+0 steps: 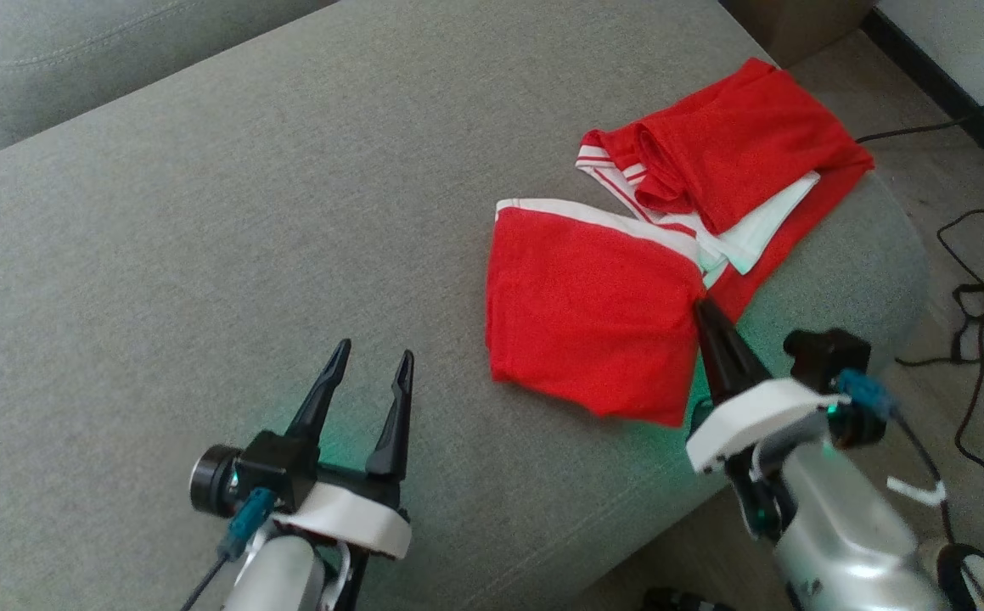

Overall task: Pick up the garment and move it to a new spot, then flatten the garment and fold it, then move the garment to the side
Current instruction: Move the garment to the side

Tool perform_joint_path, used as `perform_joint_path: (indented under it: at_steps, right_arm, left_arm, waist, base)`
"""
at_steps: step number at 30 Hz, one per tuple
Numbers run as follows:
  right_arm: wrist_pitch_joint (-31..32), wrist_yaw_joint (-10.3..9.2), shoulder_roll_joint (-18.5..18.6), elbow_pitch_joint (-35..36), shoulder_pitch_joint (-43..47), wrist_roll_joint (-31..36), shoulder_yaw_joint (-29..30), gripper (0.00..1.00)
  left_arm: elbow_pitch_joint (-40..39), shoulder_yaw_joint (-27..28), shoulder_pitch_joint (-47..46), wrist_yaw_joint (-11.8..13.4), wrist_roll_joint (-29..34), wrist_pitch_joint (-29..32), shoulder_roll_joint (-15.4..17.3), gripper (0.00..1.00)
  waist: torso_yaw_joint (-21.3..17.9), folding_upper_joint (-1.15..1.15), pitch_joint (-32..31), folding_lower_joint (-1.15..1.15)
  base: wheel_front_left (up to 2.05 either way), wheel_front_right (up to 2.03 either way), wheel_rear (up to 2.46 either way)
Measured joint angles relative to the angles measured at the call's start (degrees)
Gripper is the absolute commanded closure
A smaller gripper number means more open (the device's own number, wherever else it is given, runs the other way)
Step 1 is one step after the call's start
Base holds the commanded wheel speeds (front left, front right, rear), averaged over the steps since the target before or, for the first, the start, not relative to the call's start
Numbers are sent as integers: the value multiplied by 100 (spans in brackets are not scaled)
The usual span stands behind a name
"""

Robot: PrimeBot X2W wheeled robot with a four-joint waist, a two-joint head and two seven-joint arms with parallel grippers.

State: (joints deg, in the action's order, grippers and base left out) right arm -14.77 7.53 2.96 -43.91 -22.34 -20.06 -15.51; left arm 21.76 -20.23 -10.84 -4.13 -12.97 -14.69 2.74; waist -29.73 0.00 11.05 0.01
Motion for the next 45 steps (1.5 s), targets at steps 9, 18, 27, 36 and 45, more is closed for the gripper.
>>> perform_joint_path:
  at_steps: [9, 18, 27, 36, 45]
  right_arm:
    - [0, 0, 721, -12, -1019, 388, -131, 100]
    - [0, 0, 1702, -855, -2080, 815, 13, 100]
    - [0, 0, 1801, -1440, -2627, 1738, 1461, 0]
    - [-1, 0, 866, -338, -1869, 1700, 1325, 0]
    - [-1, 0, 425, 309, -665, 1322, 656, 0]
  left_arm:
    - [15, 201, 162, 2, 94, 0, 5, 0]
    - [19, 208, 164, -3, 196, 0, 5, 0]
    - [52, 347, 143, -40, 289, 0, 8, 0]
    - [4, 487, 152, 68, 287, -1, 3, 0]
    - [-83, 727, 284, 383, 226, -1, 3, 0]
  waist:
    - [221, 0, 132, 0]
    - [594, 0, 337, 0]
    - [929, 0, 508, 0]
    - [1131, 0, 303, -1]
    - [1648, 0, -28, -1]
  base:
    - [0, 0, 0]
    - [0, 0, 0]
    - [0, 0, 0]
    - [0, 0, 0]
    - [0, 0, 0]
